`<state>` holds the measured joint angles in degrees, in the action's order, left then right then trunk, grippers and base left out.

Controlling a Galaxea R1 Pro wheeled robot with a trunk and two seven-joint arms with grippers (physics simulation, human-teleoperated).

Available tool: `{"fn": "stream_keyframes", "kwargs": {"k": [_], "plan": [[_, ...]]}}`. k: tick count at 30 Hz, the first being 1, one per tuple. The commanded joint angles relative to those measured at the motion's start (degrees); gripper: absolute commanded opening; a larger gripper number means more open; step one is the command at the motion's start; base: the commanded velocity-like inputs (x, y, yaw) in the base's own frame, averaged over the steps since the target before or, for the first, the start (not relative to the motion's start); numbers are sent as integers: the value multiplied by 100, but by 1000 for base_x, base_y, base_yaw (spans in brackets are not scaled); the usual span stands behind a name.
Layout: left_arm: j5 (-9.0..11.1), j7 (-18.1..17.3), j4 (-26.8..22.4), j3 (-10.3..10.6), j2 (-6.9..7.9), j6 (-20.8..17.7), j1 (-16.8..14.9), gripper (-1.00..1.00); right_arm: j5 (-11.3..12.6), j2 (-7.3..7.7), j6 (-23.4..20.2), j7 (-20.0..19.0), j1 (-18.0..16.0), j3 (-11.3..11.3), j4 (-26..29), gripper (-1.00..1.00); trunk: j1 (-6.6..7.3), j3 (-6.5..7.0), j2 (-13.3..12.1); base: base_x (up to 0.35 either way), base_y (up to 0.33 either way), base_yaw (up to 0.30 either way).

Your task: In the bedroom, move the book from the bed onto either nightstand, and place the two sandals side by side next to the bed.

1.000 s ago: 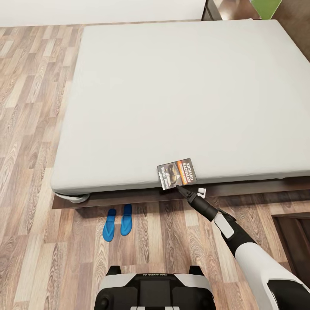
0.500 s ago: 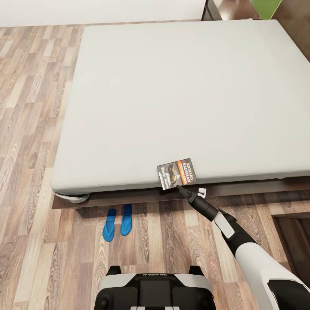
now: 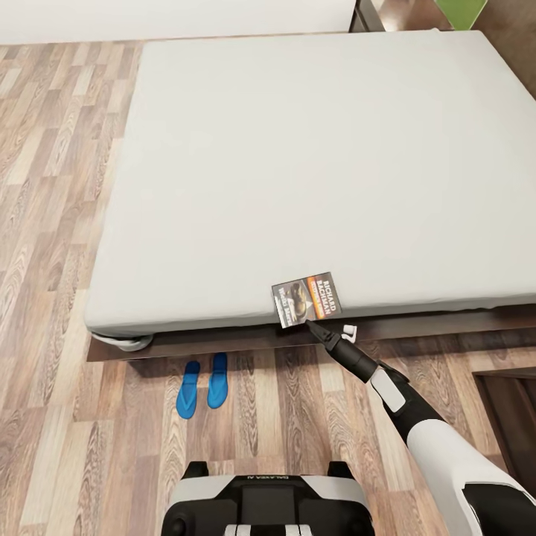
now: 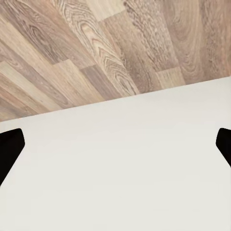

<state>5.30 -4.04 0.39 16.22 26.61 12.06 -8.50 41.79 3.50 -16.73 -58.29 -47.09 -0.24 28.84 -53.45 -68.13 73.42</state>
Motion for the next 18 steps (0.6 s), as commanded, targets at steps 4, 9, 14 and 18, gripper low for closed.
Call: {"fn": "stream_keyframes", "kwargs": {"k": [4, 9, 14, 18], "plan": [[58, -27, 5, 39, 2, 15, -2, 100, 39, 1, -59, -14, -2, -2, -1, 100, -89, -74, 164, 0, 0, 0], [57, -27, 5, 39, 2, 12, -2, 100, 39, 1, -59, -14, -2, -2, -1, 100, -133, -110, 244, 0, 0, 0], [53, -27, 5, 39, 2, 13, -2, 100, 39, 1, -58, -12, -2, -2, -1, 100, -154, -128, 284, 0, 0, 0], [51, -27, 5, 39, 2, 12, -2, 100, 39, 1, -58, -14, -2, -2, -1, 100, -242, -200, 444, 0, 0, 0]]}}
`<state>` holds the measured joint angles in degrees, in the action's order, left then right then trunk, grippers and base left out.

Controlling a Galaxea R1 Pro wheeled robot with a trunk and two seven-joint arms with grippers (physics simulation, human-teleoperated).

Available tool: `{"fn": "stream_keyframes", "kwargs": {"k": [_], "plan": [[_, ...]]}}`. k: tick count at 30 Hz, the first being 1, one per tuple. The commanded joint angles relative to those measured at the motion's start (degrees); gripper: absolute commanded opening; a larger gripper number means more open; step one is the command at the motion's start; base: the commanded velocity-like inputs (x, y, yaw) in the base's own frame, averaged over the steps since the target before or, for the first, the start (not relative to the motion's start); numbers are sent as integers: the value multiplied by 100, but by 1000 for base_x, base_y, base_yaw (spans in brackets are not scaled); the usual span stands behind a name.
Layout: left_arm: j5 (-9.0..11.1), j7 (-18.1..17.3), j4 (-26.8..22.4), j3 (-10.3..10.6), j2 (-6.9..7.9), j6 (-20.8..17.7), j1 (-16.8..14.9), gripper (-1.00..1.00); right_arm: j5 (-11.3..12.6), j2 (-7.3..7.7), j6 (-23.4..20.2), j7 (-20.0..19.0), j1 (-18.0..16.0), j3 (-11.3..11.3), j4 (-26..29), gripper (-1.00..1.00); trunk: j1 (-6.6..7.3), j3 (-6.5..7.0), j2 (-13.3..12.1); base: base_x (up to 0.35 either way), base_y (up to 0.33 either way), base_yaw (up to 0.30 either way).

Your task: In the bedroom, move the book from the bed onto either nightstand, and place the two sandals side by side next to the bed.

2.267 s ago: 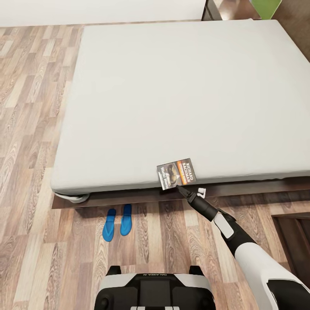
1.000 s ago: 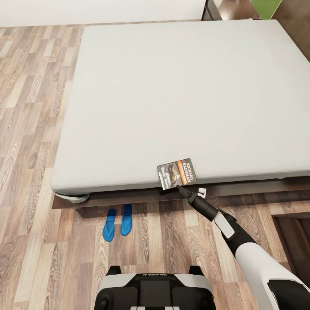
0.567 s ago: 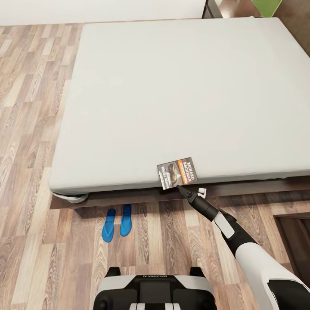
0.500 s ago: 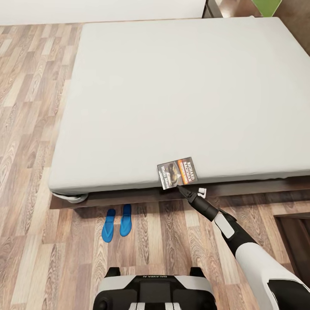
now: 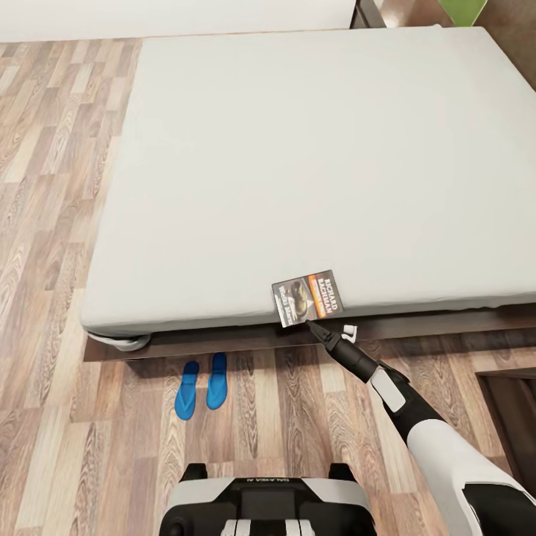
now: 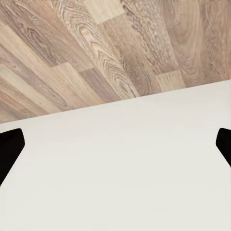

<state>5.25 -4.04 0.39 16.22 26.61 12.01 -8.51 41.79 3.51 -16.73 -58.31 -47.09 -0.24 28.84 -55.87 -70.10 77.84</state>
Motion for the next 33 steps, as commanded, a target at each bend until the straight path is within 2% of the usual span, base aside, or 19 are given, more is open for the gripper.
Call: {"fn": "stream_keyframes", "kwargs": {"k": [1, 12, 22, 27, 33], "plan": [[57, -26, 5, 39, 2, 16, -2, 100, 39, 2, -59, -12, -2, -2, -1, 100, -23, -21, 43, 0, 0, 0], [55, -26, 5, 39, 2, 13, -2, 100, 39, 4, -59, -13, -2, -2, -1, 100, -264, -218, 484, 0, 0, 0], [56, -26, 5, 39, 2, 12, -2, 100, 39, -5, -59, -26, -2, 2, 4, 100, -264, -218, 484, 0, 0, 0], [55, -28, 5, 39, 2, 12, -2, 100, 38, -20, -59, -46, 0, 18, 4, 100, -374, -308, 685, 0, 0, 0], [57, -31, 5, 39, 2, 8, -2, 100, 32, -51, 108, -57, -1, 49, 5, 100, -374, -308, 685, 0, 0, 0]]}}
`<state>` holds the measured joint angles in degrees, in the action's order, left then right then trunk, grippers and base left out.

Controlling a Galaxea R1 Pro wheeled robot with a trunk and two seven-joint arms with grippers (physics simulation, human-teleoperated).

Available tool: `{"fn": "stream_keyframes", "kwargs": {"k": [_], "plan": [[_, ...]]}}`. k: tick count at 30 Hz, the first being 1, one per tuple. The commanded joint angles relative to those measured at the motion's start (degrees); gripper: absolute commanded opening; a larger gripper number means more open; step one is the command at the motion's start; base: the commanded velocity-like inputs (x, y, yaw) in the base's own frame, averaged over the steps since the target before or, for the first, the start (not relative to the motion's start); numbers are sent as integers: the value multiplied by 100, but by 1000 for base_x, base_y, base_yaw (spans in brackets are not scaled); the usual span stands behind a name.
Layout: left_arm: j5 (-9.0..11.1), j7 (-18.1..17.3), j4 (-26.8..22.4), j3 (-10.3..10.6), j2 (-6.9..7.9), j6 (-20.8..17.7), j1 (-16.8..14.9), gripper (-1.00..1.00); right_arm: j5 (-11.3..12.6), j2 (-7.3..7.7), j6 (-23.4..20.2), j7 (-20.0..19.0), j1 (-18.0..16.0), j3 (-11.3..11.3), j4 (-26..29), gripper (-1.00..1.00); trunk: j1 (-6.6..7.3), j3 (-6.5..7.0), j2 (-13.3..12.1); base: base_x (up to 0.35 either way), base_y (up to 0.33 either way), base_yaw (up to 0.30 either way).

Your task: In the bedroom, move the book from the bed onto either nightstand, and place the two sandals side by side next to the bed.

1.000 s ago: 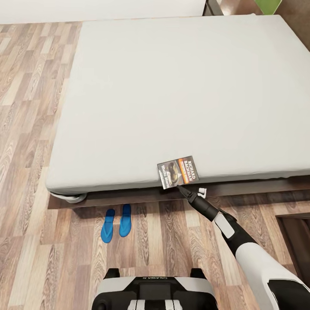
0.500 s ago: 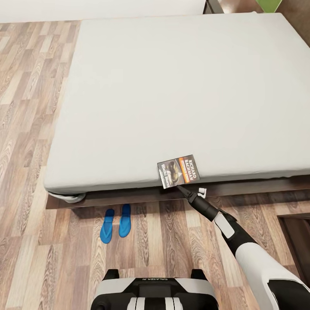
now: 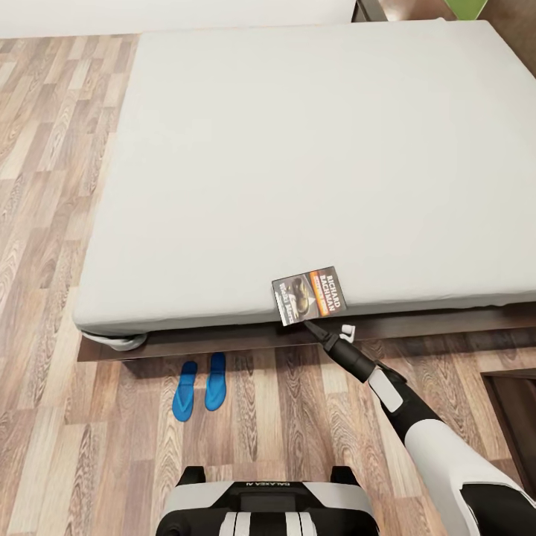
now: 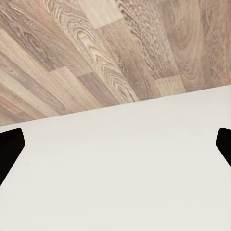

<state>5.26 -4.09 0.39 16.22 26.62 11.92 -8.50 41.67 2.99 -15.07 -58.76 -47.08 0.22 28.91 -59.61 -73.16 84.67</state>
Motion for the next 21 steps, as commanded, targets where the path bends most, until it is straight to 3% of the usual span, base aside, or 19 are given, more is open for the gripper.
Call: {"fn": "stream_keyframes", "kwargs": {"k": [1, 9, 14, 21], "plan": [[56, -27, 5, 39, 1, 16, -2, 100, 44, 1, -15, -14, -2, 5, -3, 100, 0, -2, 1, 0, 0, 0], [54, -26, 5, 39, 1, 11, -2, 100, 46, 9, 140, -21, -2, -4, -7, 100, 0, -2, 1, 0, 0, 0], [54, -29, 5, 39, 1, 3, -2, 100, 49, 19, 164, -25, -3, -24, -8, 100, -110, -92, 202, 0, 0, 0], [54, -26, 5, 39, 1, -4, -2, 100, 51, 25, 181, -39, -3, -31, -5, 100, -110, -92, 202, 0, 0, 0]]}}
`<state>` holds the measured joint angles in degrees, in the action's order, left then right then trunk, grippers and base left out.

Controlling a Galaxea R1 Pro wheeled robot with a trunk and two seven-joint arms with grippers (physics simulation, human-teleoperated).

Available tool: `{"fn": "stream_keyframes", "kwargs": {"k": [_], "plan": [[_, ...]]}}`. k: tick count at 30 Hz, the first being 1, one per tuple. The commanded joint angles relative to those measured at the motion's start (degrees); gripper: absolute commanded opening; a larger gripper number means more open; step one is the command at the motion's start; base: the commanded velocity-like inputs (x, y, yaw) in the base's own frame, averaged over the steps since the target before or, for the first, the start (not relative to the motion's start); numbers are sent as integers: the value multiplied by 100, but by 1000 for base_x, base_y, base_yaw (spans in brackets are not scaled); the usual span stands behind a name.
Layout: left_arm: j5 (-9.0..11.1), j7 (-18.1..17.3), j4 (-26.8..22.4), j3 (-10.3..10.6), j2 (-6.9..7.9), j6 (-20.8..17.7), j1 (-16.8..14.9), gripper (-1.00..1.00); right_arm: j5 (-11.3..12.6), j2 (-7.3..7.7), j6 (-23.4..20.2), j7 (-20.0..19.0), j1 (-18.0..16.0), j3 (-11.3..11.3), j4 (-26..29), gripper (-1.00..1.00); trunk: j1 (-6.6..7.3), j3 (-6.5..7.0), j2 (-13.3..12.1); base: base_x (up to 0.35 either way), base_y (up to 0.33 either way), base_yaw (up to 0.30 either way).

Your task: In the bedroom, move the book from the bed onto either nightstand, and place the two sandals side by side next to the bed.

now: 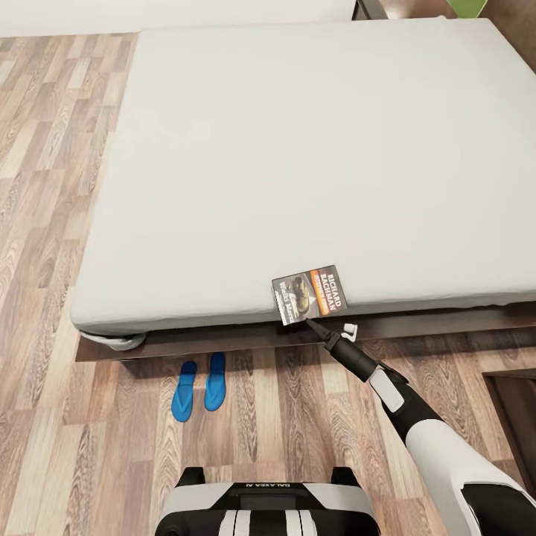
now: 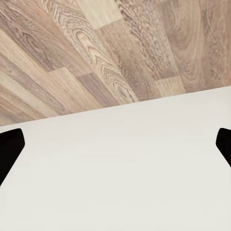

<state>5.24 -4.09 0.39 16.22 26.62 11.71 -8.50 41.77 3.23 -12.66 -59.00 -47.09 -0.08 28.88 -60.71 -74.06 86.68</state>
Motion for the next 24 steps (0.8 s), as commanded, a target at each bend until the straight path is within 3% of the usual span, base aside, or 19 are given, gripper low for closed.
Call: {"fn": "stream_keyframes", "kwargs": {"k": [1, 24], "plan": [[56, -26, 5, 39, 1, 17, -2, 100, 42, 1, -60, -15, -2, 0, -2, 100, 0, -2, 1, 0, 0, 0], [56, -22, 5, 39, 4, 15, -2, 100, 50, -61, -43, -221, -2, 7, -9, 100, 0, -2, 1, 0, 21, 0]]}}
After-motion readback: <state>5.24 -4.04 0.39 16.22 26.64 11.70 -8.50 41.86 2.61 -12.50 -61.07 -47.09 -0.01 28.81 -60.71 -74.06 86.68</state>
